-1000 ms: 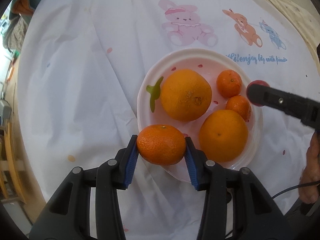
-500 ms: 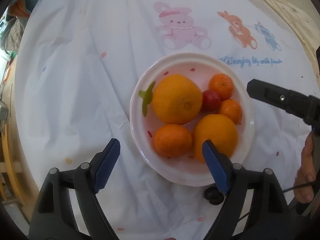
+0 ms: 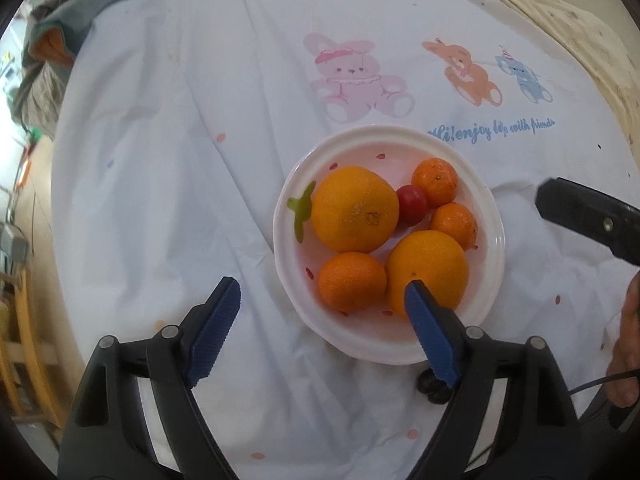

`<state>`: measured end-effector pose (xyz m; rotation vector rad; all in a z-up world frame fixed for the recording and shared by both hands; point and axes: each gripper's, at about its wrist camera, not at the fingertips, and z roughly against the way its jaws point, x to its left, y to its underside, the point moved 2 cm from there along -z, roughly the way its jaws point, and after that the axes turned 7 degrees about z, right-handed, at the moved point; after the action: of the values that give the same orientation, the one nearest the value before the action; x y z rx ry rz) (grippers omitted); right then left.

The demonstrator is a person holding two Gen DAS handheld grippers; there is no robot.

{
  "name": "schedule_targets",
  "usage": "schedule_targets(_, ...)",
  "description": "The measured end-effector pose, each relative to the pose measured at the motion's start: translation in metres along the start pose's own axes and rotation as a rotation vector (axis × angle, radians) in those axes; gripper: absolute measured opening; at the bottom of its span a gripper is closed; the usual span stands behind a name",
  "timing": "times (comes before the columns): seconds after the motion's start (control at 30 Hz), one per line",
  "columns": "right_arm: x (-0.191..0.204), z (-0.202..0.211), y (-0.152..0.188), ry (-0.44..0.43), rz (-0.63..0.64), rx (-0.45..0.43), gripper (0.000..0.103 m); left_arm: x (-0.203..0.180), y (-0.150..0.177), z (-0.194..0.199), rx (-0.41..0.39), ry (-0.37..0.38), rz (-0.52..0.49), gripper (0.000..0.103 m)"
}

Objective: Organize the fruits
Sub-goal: 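Withdraw both grippers from the plate toward the remaining fruit, then grasp the second red tomato with the right gripper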

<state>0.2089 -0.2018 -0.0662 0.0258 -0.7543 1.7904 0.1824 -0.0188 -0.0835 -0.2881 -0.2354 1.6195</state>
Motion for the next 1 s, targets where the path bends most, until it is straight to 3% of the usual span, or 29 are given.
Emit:
schedule_targets(0.5,0.0,0.048,0.039,0.033,-0.039,-0.036,0.087,0.003,0.018,0.035,-0.056,0.029,0.008,0.082)
schedule_targets(0.8,0.002,0.063,0.073,0.055,-0.052,-0.018,0.087,0.013,0.041,0.057,-0.078,0.053,0.074,0.082)
schedule_targets(1.0,0.0,0.067,0.095,0.074,-0.062,0.004,0.087,0.01,0.06,0.063,-0.085,0.038,0.055,0.082)
